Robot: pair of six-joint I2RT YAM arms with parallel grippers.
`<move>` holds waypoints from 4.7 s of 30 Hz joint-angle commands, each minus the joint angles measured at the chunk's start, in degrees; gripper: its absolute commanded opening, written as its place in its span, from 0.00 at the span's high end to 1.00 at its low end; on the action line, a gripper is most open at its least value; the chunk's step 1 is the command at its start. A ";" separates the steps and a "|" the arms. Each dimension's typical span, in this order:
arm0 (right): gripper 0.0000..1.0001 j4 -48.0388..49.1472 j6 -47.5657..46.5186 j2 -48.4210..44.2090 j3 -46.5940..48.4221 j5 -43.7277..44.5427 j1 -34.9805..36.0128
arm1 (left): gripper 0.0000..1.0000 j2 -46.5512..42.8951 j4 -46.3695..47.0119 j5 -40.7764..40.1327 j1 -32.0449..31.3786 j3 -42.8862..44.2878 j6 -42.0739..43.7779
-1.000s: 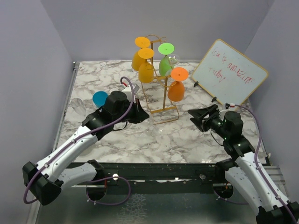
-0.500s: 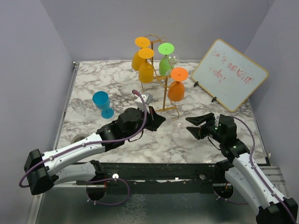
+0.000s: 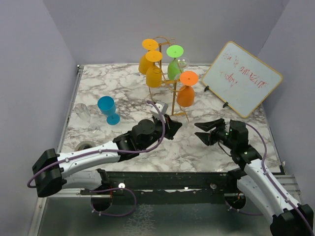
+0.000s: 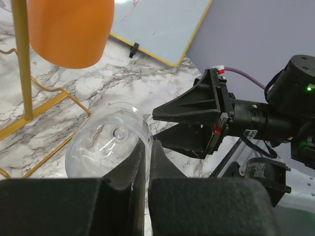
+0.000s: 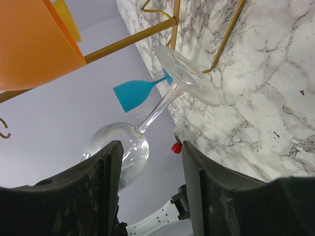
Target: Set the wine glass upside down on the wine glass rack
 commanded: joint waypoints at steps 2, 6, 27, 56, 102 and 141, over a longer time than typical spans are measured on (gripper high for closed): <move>0.45 0.79 0.08 1.78 1.03 -1.94 0.16 | 1.00 2.07 9.24 -2.51 -2.42 1.93 1.44; 0.45 1.17 0.91 2.58 0.80 -2.29 0.19 | 1.00 3.23 11.62 -3.67 -3.77 1.56 2.38; 0.64 6.41 6.59 8.24 1.21 -3.21 0.16 | 1.00 6.98 14.27 -4.32 -7.38 2.28 7.68; 0.69 11.36 13.10 12.88 6.02 -7.43 0.16 | 1.00 12.01 15.25 -0.68 -9.55 1.19 15.94; 1.00 17.85 -69.28 27.79 38.53 36.49 -0.37 | 0.01 -9.47 -36.82 -25.98 6.59 17.20 3.94; 1.00 50.18 -85.26 84.92 83.99 -33.05 -8.27 | 0.01 1.63 -39.59 3.35 32.20 22.97 13.67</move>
